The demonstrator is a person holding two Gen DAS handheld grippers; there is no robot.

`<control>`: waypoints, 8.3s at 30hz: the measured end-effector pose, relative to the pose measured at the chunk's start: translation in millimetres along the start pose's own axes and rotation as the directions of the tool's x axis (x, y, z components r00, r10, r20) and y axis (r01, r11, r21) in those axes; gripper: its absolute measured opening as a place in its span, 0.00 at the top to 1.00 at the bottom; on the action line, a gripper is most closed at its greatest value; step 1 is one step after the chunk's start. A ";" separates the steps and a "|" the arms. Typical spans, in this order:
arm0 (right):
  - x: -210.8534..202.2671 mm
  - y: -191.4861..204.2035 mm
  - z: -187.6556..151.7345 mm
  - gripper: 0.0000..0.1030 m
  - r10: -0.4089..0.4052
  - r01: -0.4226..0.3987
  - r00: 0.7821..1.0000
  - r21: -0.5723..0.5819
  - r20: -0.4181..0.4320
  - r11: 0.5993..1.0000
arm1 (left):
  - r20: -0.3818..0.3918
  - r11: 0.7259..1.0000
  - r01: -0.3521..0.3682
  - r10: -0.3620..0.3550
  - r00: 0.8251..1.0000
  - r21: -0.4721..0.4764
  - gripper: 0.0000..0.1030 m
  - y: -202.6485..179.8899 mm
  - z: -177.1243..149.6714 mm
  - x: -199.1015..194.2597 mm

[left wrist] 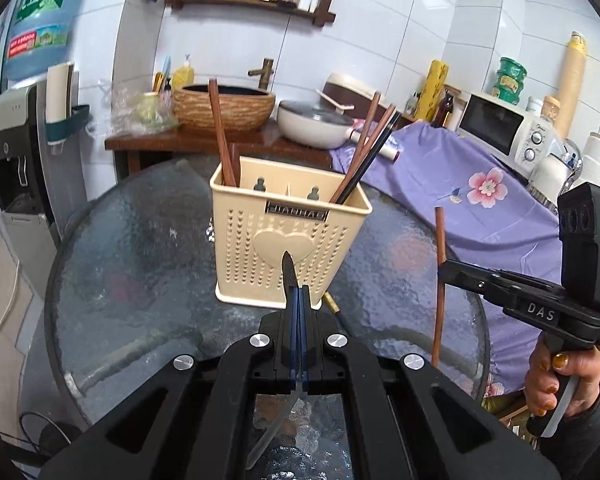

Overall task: Organize utensils
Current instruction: 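Lift the spoon and the chopstick upright and carry them over the holder, then lower the spoon and the chopstick into the holder, then open both tools to release the utensils and withdraw toward the table, then move the left tool to the silver spoon while the right tool reaches the black gold-banded chopstick, then close the right tool on the black chopstick while the left tool closes on the spoon handle, then lift the spoon and the black chopstick upright and carry them over the holder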

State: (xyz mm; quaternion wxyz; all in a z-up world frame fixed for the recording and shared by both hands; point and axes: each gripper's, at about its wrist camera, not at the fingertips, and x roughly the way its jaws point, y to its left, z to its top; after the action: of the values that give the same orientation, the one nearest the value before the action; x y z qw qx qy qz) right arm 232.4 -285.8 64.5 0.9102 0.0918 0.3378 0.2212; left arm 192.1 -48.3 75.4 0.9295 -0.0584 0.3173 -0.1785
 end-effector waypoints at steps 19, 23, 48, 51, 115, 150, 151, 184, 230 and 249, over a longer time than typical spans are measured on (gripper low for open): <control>-51.8 60.3 88.6 0.93 0.031 -0.015 0.990 -0.116 0.137 0.993 | 0.165 0.996 -0.041 0.027 0.986 0.083 1.00 -15.9 79.3 -48.3; -61.4 75.2 118.8 0.93 0.015 0.011 0.982 -0.138 0.188 0.990 | 0.207 0.996 -0.064 0.051 0.977 0.057 1.00 -11.9 115.2 -54.0; 38.4 45.0 111.4 0.93 -0.121 0.137 0.977 -0.078 0.178 0.988 | 0.096 0.986 -0.166 0.165 0.982 0.005 1.00 13.7 102.1 53.5; 44.5 40.2 103.1 0.93 -0.118 0.130 0.979 -0.065 0.167 0.989 | 0.077 0.986 -0.165 0.165 0.983 -0.001 1.00 17.5 95.8 61.6; 150.5 -14.6 -49.7 0.55 -0.270 0.249 0.926 -0.109 -0.263 0.962 | -0.158 0.959 -0.101 0.147 0.977 0.266 0.17 -1.8 -88.9 72.3; 125.2 -35.2 -58.0 0.93 -0.262 0.257 0.930 -0.057 -0.258 0.965 | -0.174 0.932 -0.049 0.118 0.978 0.358 0.20 -23.0 -79.3 88.7; 124.6 -36.7 -57.7 0.93 -0.260 0.256 0.930 -0.050 -0.259 0.965 | -0.176 0.928 -0.047 0.119 0.977 0.369 0.20 -24.2 -79.2 90.8; 122.0 -48.8 -55.1 0.93 -0.203 0.207 0.947 -0.008 -0.249 0.978 | -0.269 0.931 0.021 0.083 0.960 0.363 0.67 -31.0 -58.6 138.5; -27.9 30.7 34.7 0.93 -0.013 0.019 0.995 -0.060 0.094 0.998 | 0.050 0.987 0.027 -0.036 0.998 0.161 0.68 -16.2 35.3 11.1; -57.0 83.3 133.0 0.93 -0.024 0.058 0.981 -0.176 0.191 0.983 | 0.289 0.997 -0.010 -0.011 0.957 0.071 0.68 -13.2 145.0 -23.7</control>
State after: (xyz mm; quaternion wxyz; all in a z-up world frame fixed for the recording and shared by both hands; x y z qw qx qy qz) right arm 252.8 -240.9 224.0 0.9470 0.0225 0.2308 0.2224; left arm 259.3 -52.5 206.7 0.9674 -0.0509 0.1713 -0.1796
